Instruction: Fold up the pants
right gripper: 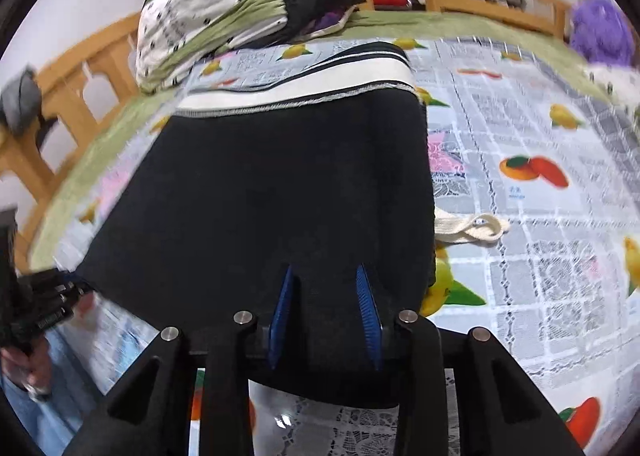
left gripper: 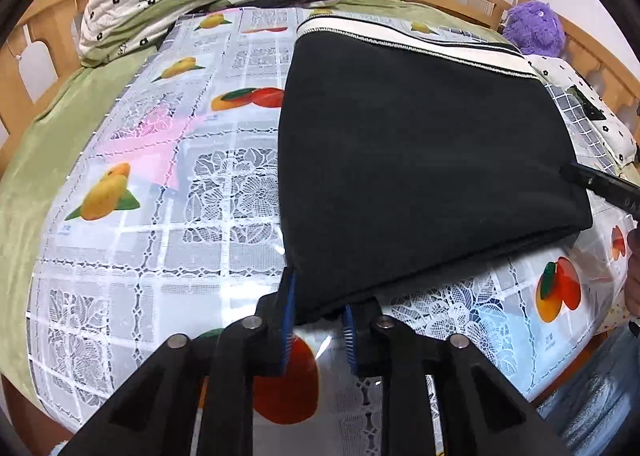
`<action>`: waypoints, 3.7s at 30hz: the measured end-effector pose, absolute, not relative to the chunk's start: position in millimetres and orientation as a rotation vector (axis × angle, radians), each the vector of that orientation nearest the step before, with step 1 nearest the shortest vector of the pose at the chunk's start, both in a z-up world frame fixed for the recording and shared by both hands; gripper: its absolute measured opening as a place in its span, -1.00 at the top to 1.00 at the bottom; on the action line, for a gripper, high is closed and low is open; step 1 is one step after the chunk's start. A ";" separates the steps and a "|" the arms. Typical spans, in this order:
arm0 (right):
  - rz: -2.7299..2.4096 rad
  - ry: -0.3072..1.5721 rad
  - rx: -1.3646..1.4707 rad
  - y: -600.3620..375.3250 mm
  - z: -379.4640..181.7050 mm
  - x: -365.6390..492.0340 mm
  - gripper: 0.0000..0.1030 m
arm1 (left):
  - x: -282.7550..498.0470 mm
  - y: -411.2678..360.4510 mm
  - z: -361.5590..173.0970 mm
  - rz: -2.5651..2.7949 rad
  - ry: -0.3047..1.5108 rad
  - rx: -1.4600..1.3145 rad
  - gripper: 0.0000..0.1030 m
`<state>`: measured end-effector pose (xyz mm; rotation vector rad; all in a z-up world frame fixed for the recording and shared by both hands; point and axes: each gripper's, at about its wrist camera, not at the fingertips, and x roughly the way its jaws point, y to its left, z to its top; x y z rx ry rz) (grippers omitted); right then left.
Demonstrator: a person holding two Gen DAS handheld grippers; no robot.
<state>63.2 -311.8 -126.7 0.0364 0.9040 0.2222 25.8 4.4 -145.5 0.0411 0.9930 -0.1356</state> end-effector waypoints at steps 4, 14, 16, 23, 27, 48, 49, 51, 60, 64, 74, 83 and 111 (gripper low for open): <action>0.227 0.914 0.028 -313.8 -120.4 59.4 0.36 | 7.7 21.7 -130.1 -0.157 1.032 -0.012 0.41; 0.236 0.905 0.052 -309.0 -127.5 55.7 0.29 | 45.0 -10.3 -94.8 -0.275 0.915 0.023 0.39; 0.218 0.917 0.011 -306.3 -135.2 54.4 0.29 | 50.6 -15.8 -120.8 -0.252 0.987 0.056 0.39; 0.206 0.973 0.041 -311.9 -130.6 45.4 0.31 | 36.3 -5.0 -116.1 -0.290 1.007 0.042 0.38; 0.164 0.842 0.062 -319.3 -94.9 71.4 0.28 | 71.6 0.9 -87.5 -0.257 0.936 0.022 0.21; 0.029 0.795 0.003 -316.6 -123.4 233.9 0.20 | 253.2 -14.4 -143.0 -0.241 0.951 -0.142 -0.25; 0.034 0.792 0.011 -317.7 -123.2 233.4 0.17 | 250.6 -17.5 -143.8 -0.233 0.939 -0.127 -0.26; 0.037 0.789 0.012 -316.5 -123.6 232.2 0.14 | 246.5 -21.7 -143.0 -0.219 0.919 -0.101 -0.26; 0.079 0.783 0.019 -307.6 -123.0 226.1 -0.32 | 251.0 -19.6 -142.4 -0.231 0.928 -0.130 -0.26; 0.102 0.782 0.051 -307.1 -122.1 224.1 -0.47 | 251.7 -21.3 -143.0 -0.229 0.929 -0.127 -0.26; 0.141 0.816 0.087 -311.2 -121.2 228.2 -0.54 | 251.2 -18.7 -137.0 -0.259 0.918 -0.144 -0.23; 0.178 0.707 0.117 -322.2 -86.8 210.5 -0.05 | 241.2 -27.5 -104.7 -0.263 0.776 -0.074 -0.03; 0.117 0.795 0.045 -331.2 -108.4 192.1 0.01 | 201.6 -56.8 -122.9 -0.283 0.884 0.107 0.06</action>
